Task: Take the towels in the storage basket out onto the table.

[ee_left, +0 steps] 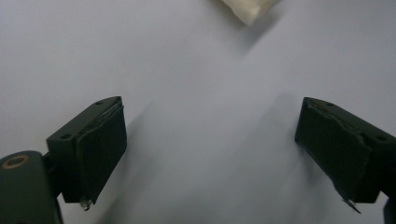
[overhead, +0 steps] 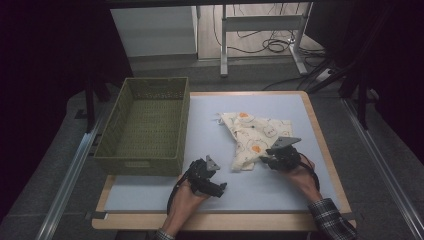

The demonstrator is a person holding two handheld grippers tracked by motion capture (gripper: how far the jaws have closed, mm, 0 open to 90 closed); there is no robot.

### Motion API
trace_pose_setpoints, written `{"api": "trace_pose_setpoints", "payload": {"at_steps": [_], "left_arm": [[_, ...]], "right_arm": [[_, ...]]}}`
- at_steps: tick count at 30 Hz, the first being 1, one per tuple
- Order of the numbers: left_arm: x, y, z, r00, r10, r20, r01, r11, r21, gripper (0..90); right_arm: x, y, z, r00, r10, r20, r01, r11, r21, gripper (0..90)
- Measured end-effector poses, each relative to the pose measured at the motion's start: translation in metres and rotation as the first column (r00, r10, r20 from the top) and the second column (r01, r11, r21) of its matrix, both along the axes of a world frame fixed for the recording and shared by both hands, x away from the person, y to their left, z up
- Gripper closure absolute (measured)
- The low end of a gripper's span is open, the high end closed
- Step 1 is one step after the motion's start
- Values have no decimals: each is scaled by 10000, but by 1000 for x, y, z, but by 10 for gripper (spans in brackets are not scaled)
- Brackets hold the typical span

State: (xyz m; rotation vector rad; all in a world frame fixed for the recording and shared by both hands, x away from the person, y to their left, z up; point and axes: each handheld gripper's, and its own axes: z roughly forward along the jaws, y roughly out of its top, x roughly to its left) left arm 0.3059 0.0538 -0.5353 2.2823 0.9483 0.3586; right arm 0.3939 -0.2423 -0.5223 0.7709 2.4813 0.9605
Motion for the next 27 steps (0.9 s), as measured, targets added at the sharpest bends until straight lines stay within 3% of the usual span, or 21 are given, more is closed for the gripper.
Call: {"api": "trace_pose_setpoints", "payload": {"at_steps": [1,2,3,4,6,11,17,19,21,22,24,25,27], "left_arm": [[-3,2,-1,10000,-27,22,27,10000,-28,91],[-5,5,-2,10000,-76,44,77,9999,-109,87],[-6,7,-4,10000,-72,26,73,9994,-334,84],[-5,13,-10,9997,-168,158,180,9964,-826,62],[-6,13,-10,9996,-176,215,193,9965,-809,55],[-6,13,-10,9995,-195,230,213,9967,-789,55],[-6,13,-11,9994,-200,270,222,9965,-800,55],[-6,13,-11,9994,-199,269,219,9966,-791,55],[-6,13,-11,9995,-186,259,206,9965,-810,55],[-6,13,-11,9995,-188,261,209,9965,-811,55],[-6,13,-11,9995,-172,259,193,9963,-837,55],[-6,13,-11,9995,-172,259,193,9963,-837,55],[-6,13,-11,9995,-183,263,204,9963,-834,55]], "right_arm": [[0,0,0,10000,0,0,0,10000,0,669],[1,-1,1,10000,-73,-30,73,9999,116,741],[3,-1,2,9999,-156,6,156,9997,212,814],[5,-3,9,9994,-309,141,303,9985,450,874],[7,-3,14,9991,-405,151,395,9974,602,877],[22,2,51,9968,-726,344,694,9938,870,879],[58,35,80,9967,-759,284,733,9938,840,876],[72,51,81,9971,-719,246,699,9949,721,874],[90,77,72,9980,-616,-126,623,9963,600,870],[90,77,72,9980,-616,-126,623,9963,600,870],[101,101,52,9987,-170,-479,178,9997,174,820],[101,101,52,9987,-170,-479,178,9997,174,820],[105,115,37,9959,157,-890,-165,9998,-85,729]]}}
